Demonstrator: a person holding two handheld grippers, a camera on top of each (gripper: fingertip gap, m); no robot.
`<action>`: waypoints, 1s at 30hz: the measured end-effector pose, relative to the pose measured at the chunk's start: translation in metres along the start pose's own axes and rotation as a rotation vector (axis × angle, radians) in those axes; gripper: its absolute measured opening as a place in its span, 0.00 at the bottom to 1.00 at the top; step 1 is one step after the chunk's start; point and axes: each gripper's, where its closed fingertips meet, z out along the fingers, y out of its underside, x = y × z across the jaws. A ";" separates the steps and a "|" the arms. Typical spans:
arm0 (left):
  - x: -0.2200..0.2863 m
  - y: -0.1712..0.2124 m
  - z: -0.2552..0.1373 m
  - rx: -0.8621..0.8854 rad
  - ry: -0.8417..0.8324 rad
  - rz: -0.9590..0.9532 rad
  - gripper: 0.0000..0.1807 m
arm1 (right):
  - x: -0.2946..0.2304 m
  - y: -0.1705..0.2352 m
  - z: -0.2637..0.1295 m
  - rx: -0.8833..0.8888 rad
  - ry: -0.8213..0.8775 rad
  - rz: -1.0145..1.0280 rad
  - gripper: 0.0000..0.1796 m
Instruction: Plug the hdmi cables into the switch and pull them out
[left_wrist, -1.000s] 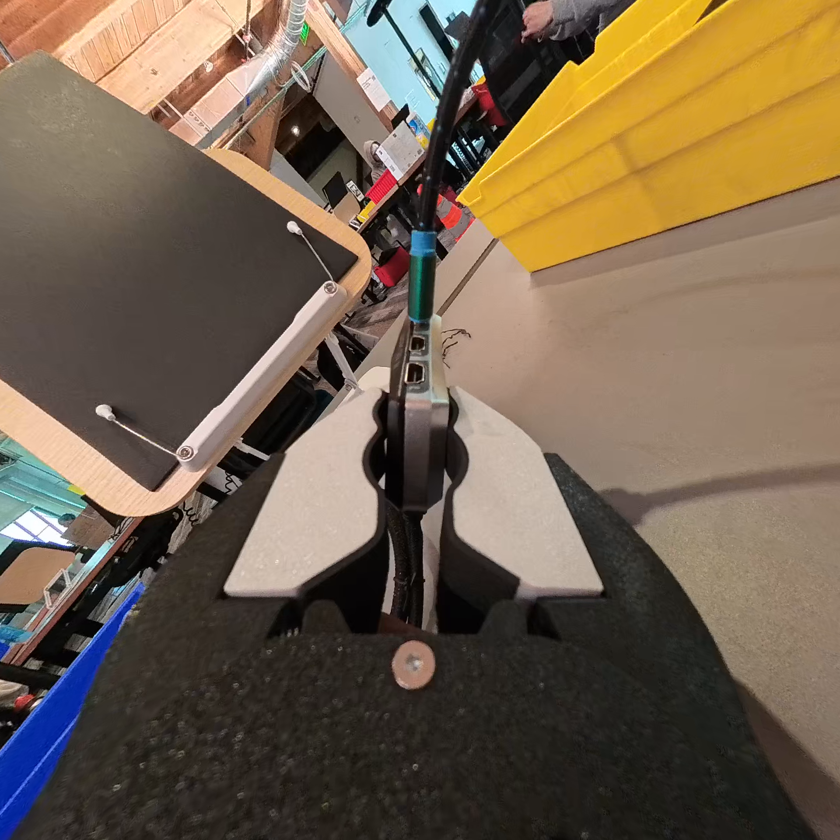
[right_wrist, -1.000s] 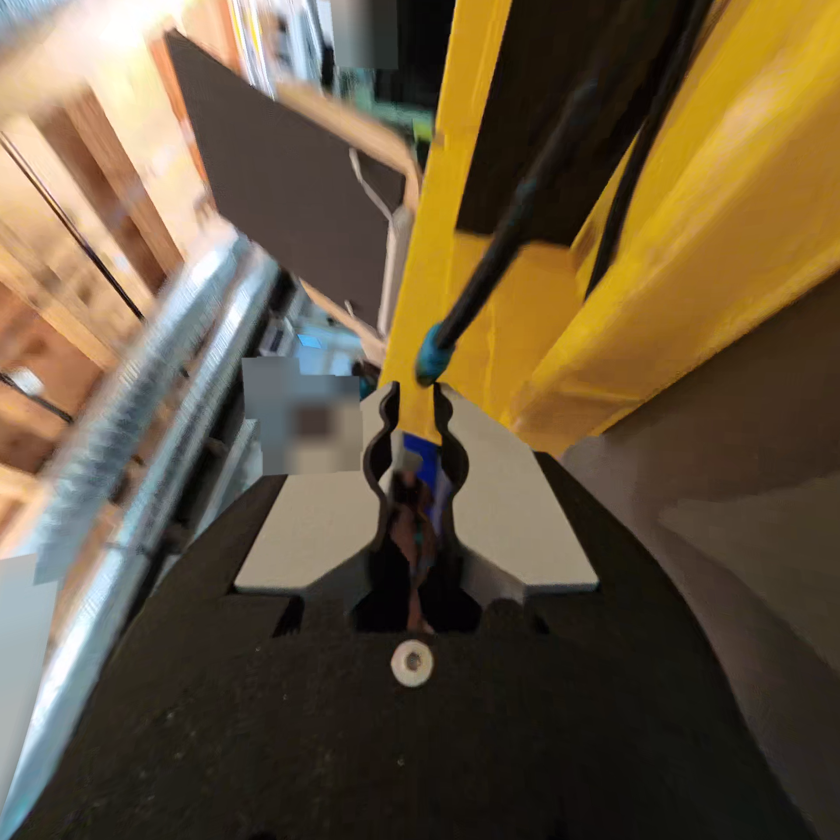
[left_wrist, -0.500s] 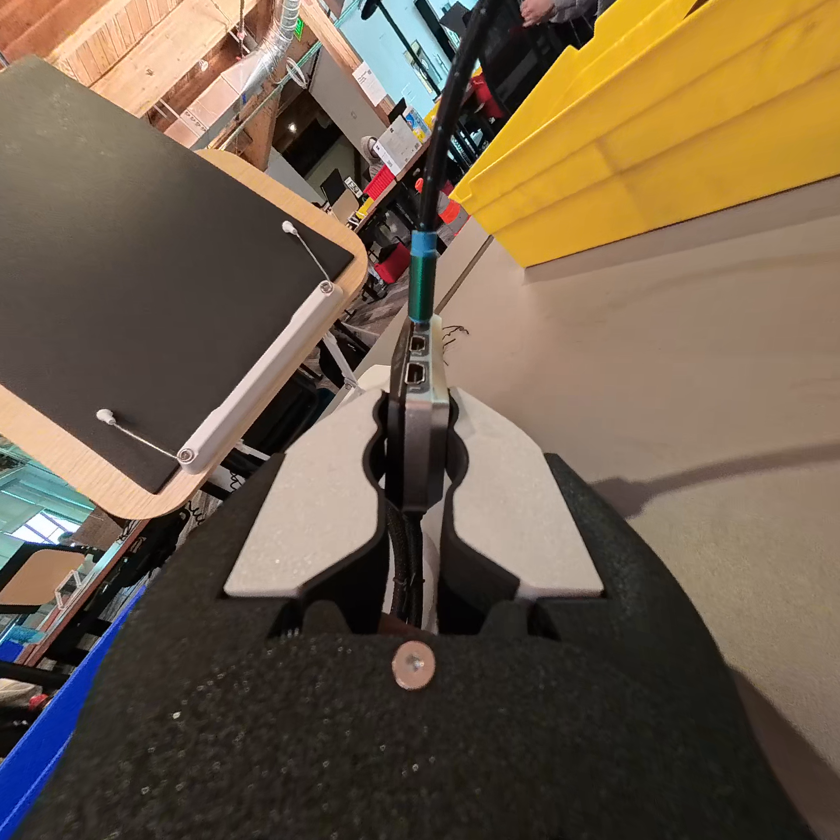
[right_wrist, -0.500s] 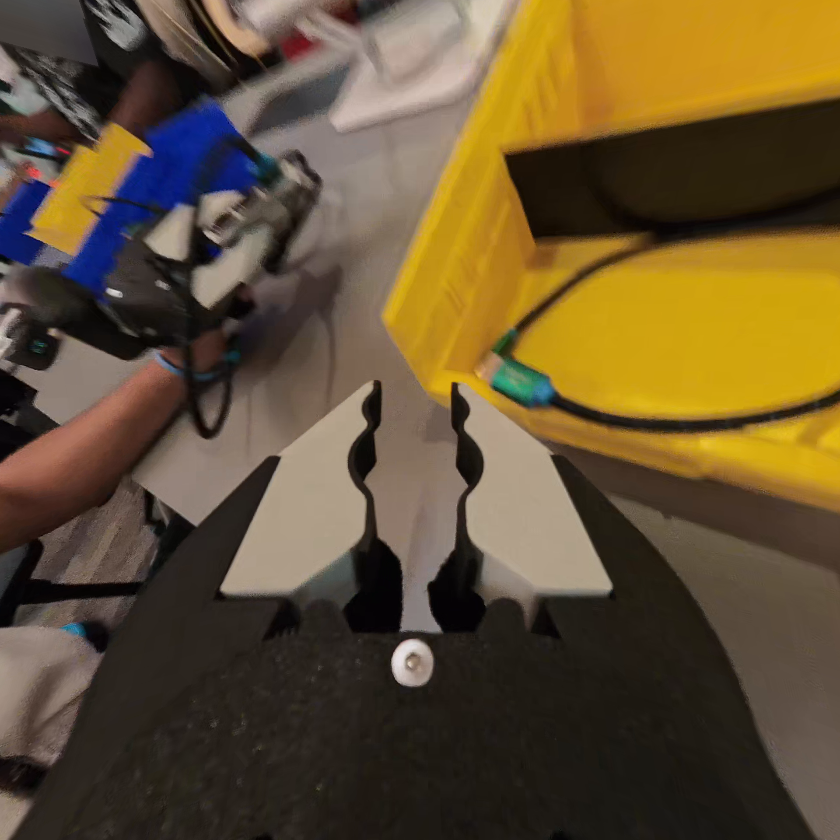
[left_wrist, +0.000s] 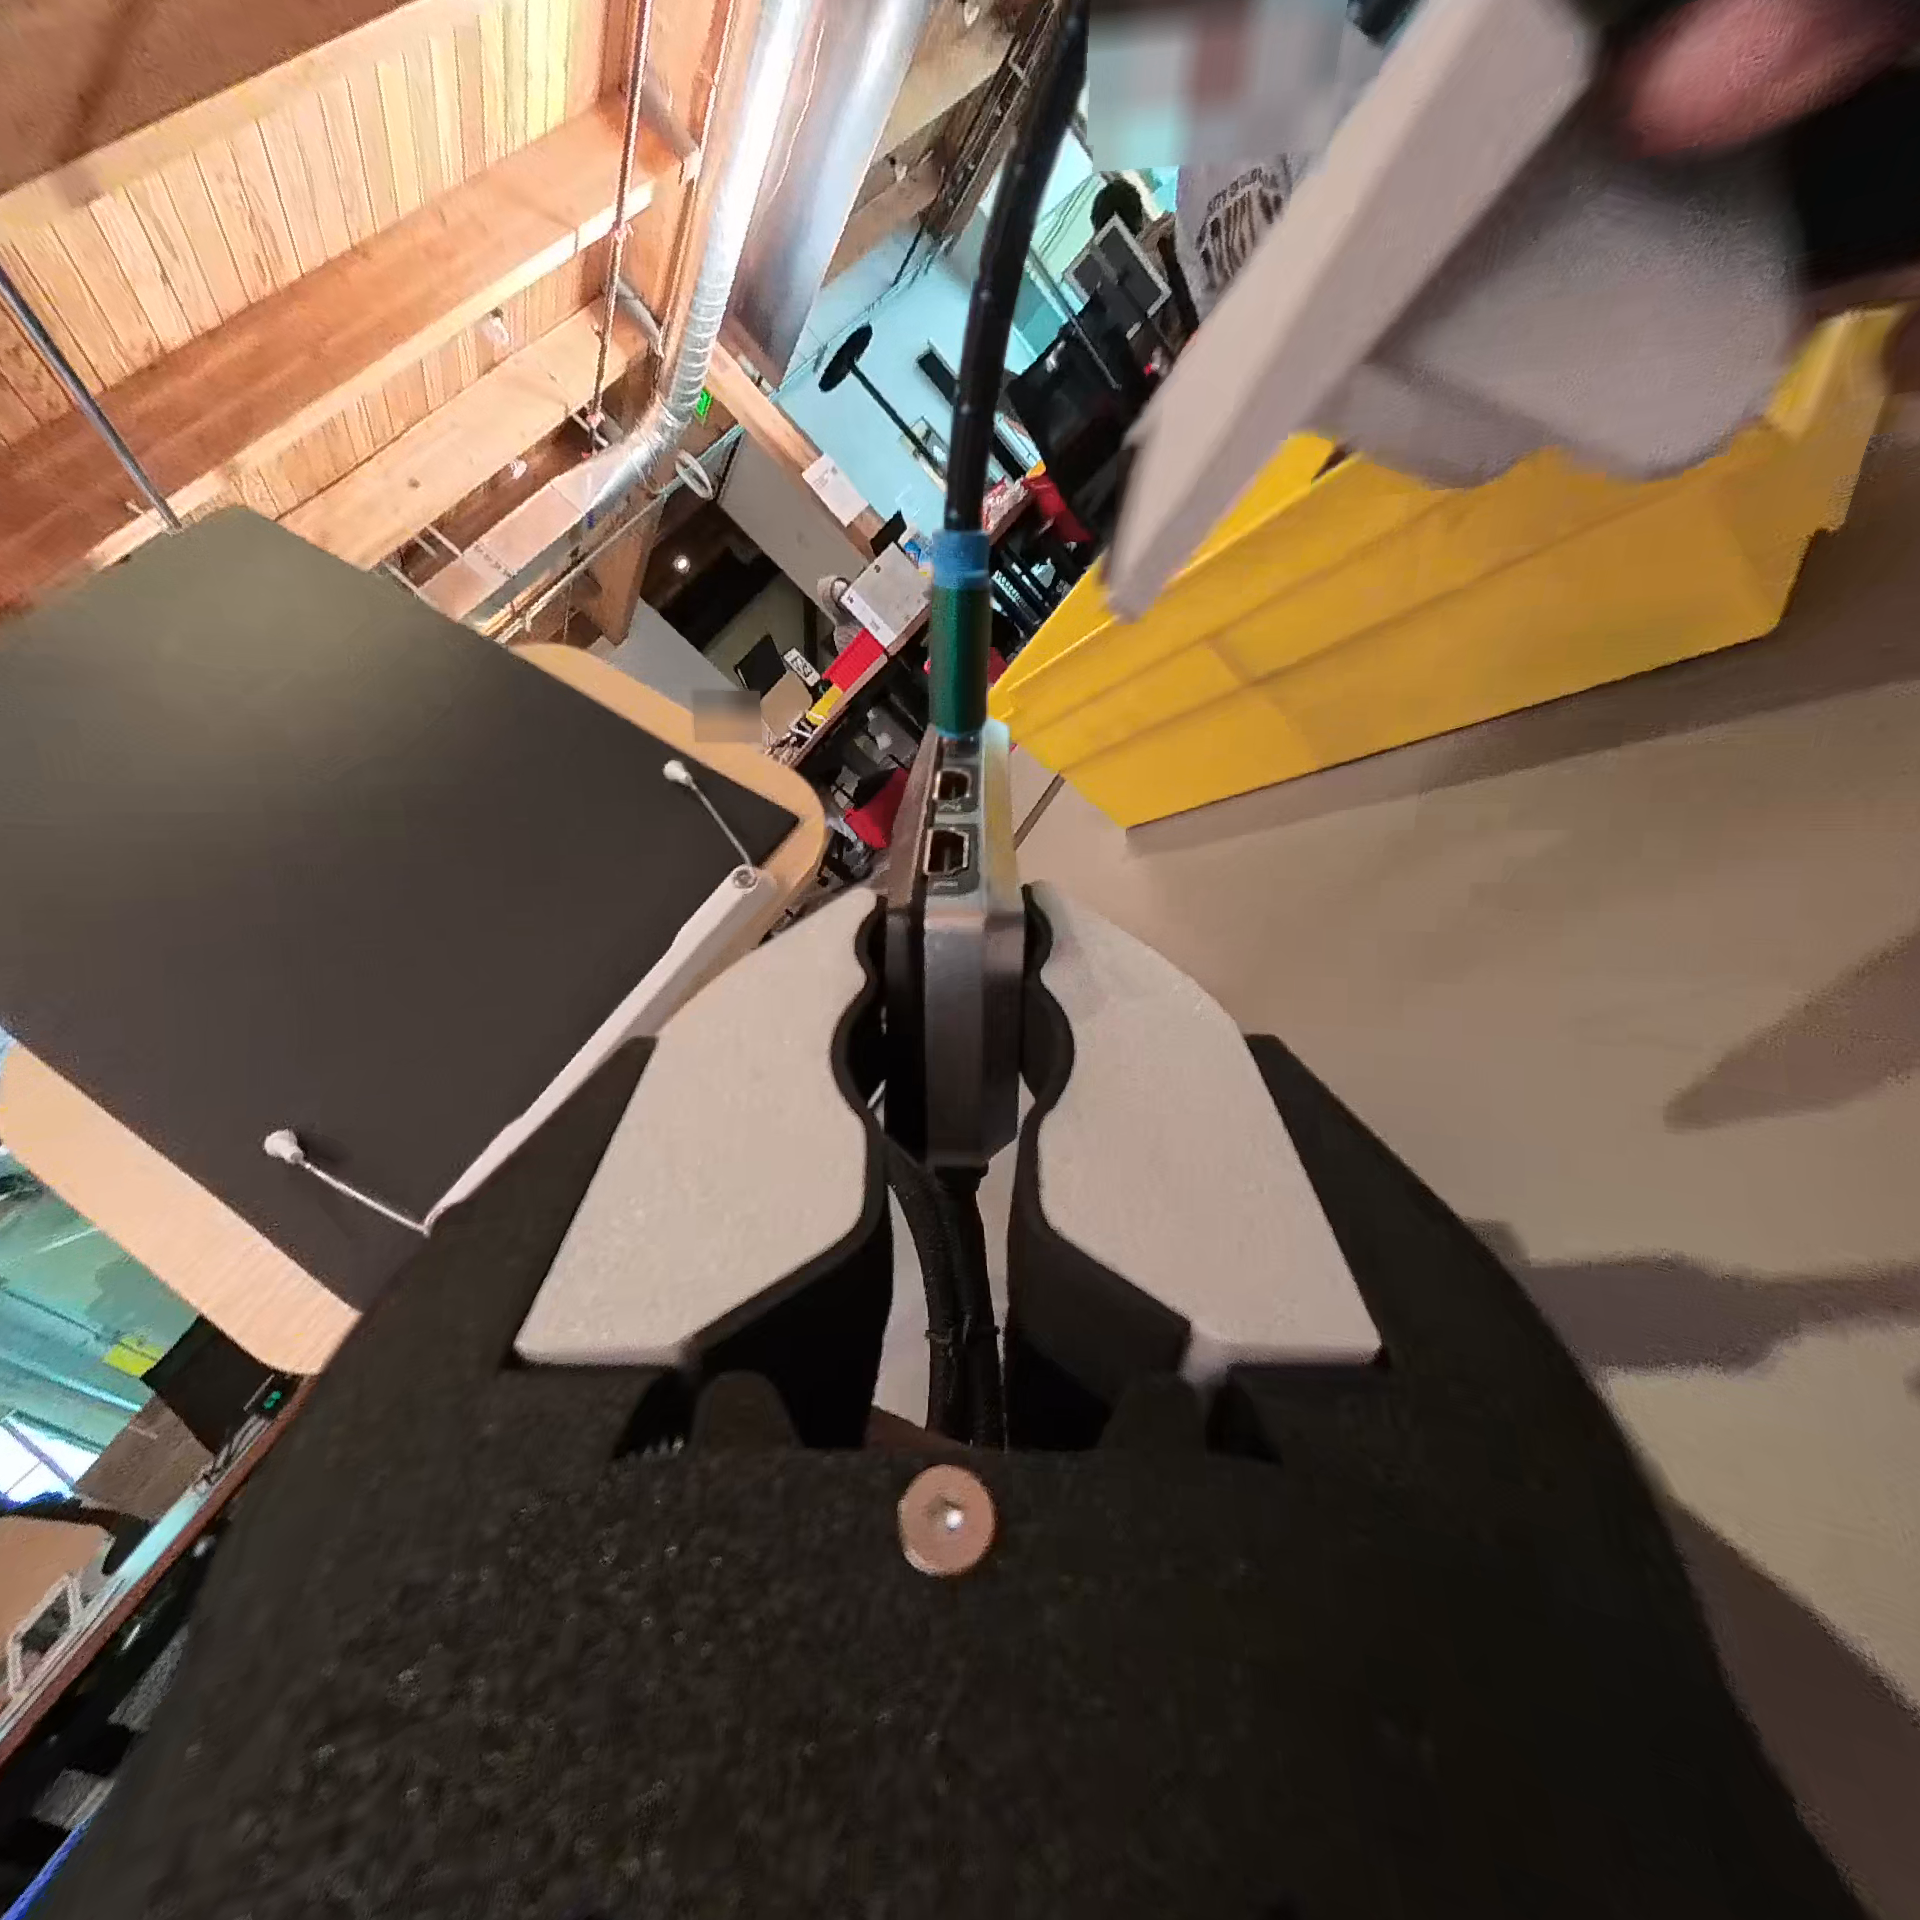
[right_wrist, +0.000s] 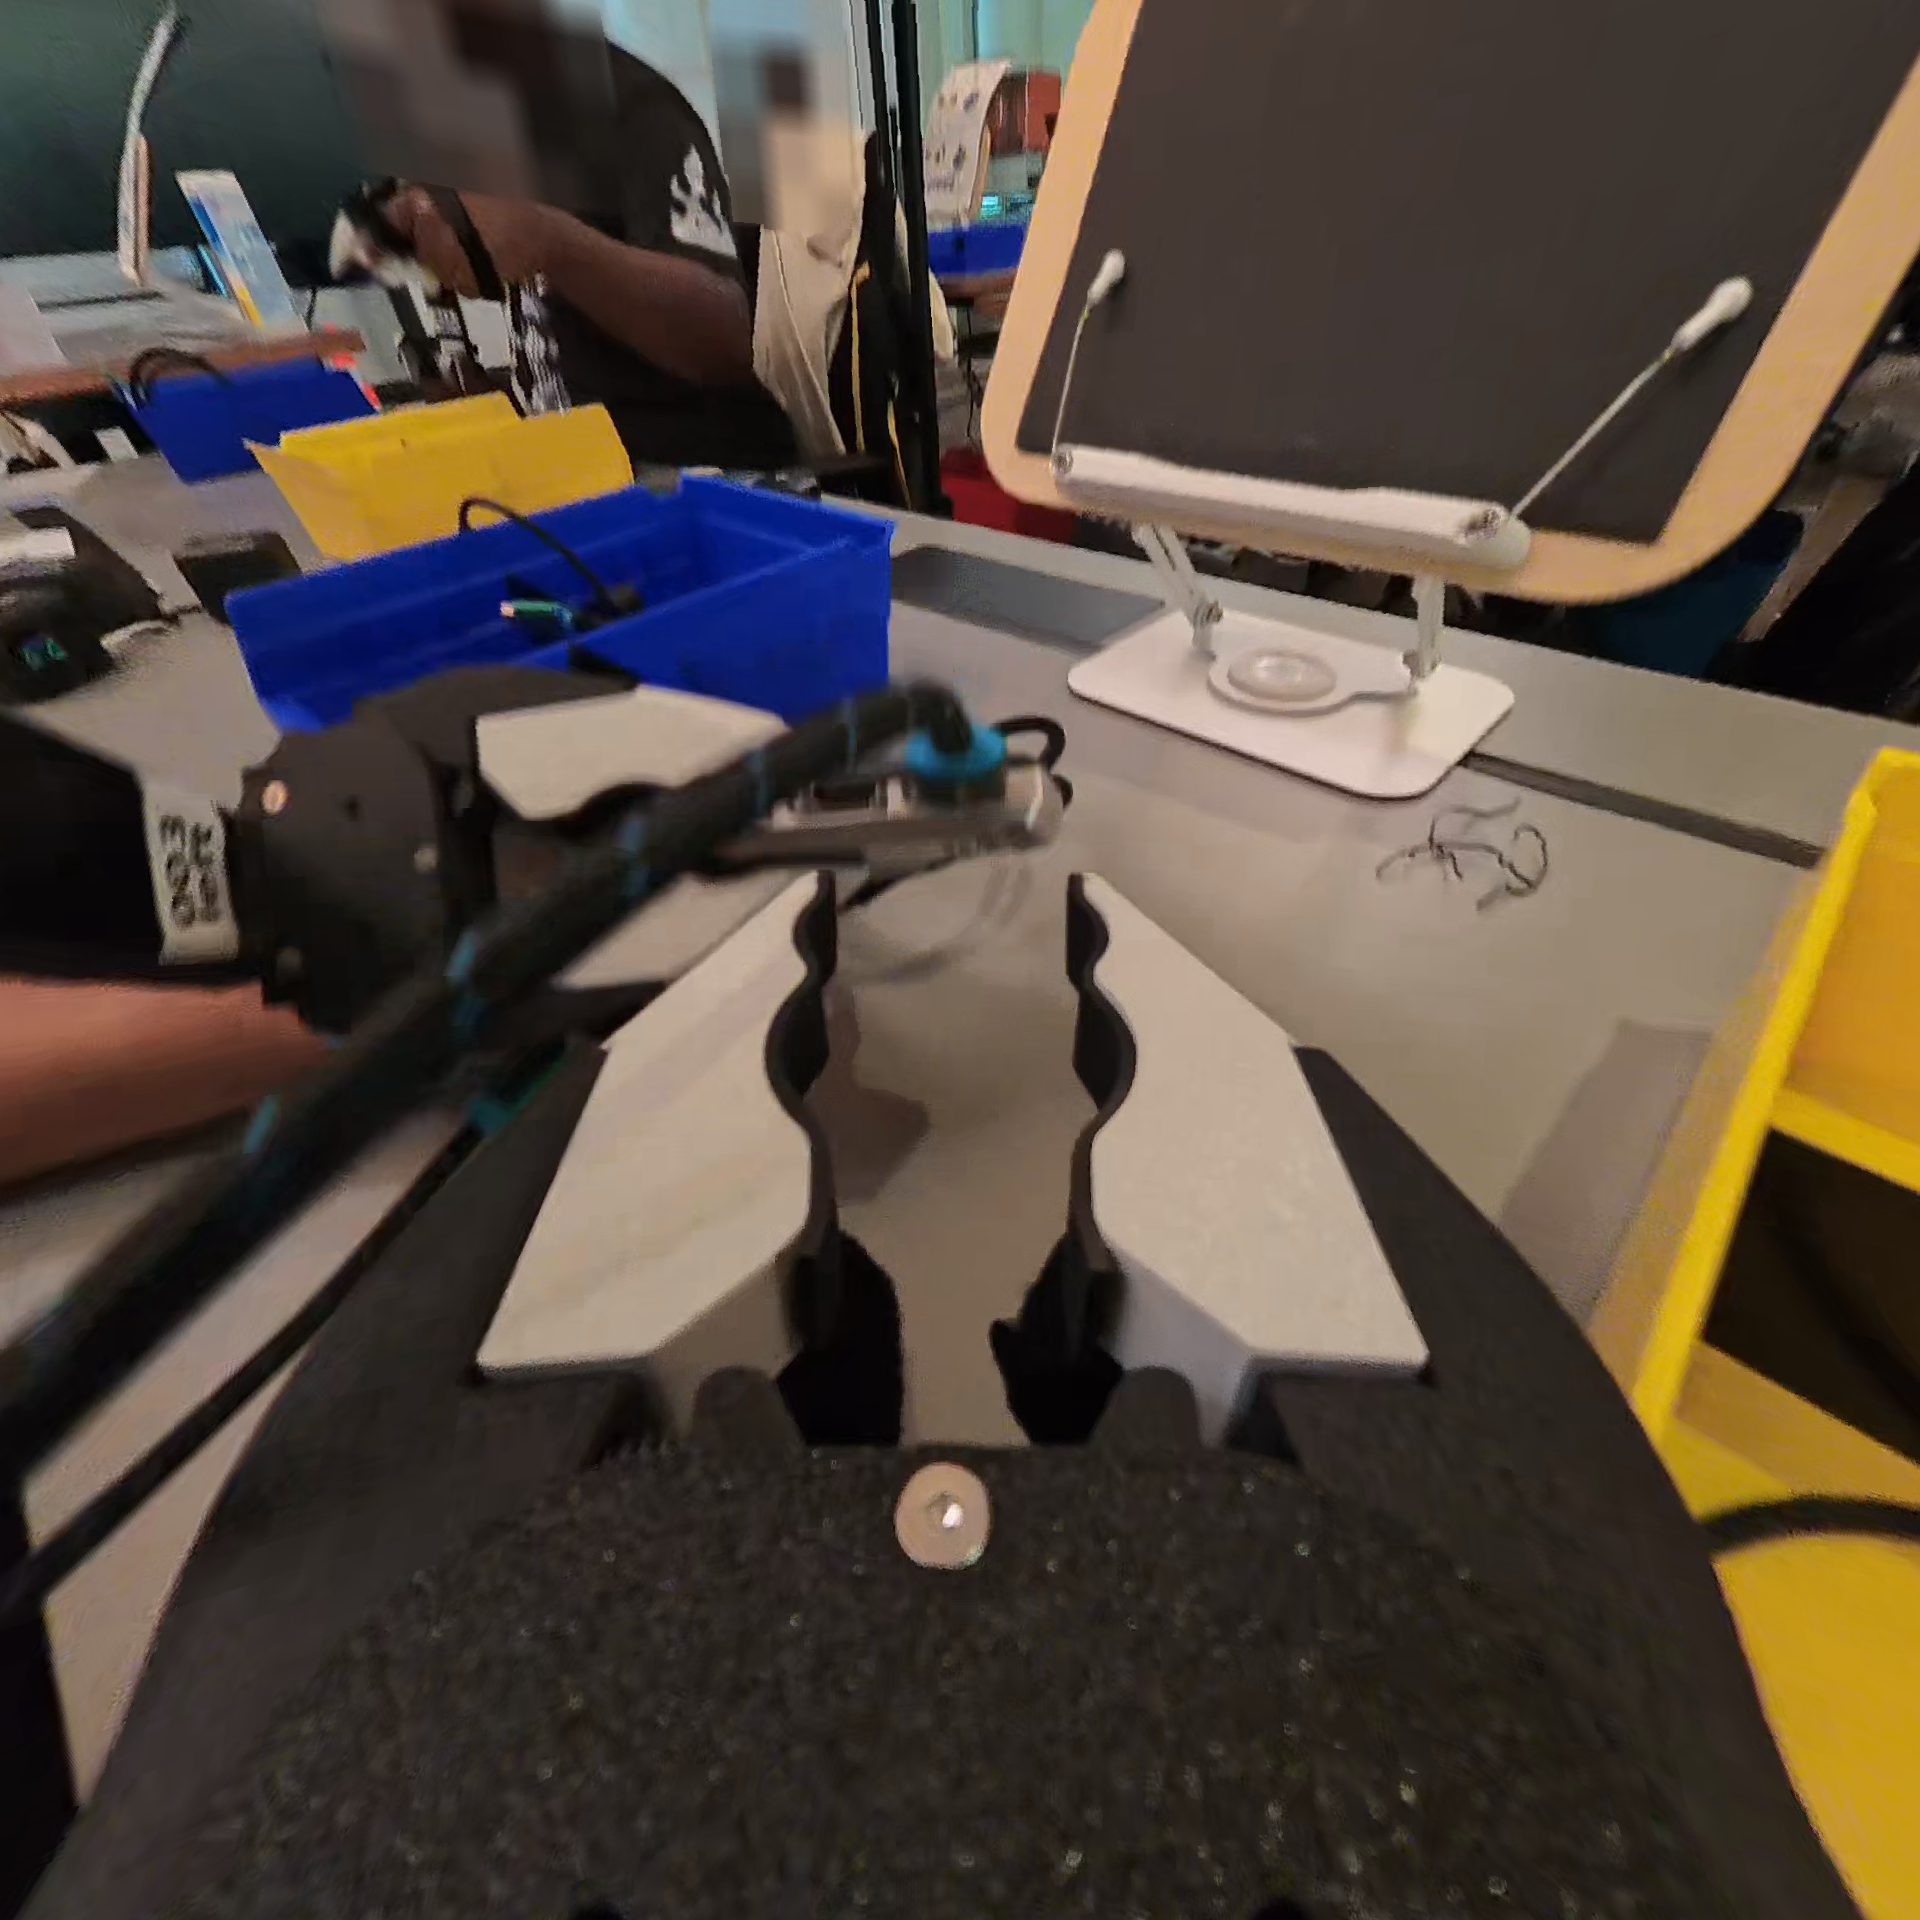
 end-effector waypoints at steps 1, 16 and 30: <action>0.002 -0.002 0.000 0.003 0.006 0.003 0.12 | -0.001 -0.006 0.006 0.019 0.002 -0.004 0.23; 0.010 0.000 0.002 -0.038 0.034 -0.021 0.12 | 0.005 -0.006 0.020 0.079 0.087 -0.093 0.11; 0.011 0.001 0.015 -0.099 0.030 -0.136 0.12 | 0.007 -0.019 0.011 0.203 0.225 -0.143 0.10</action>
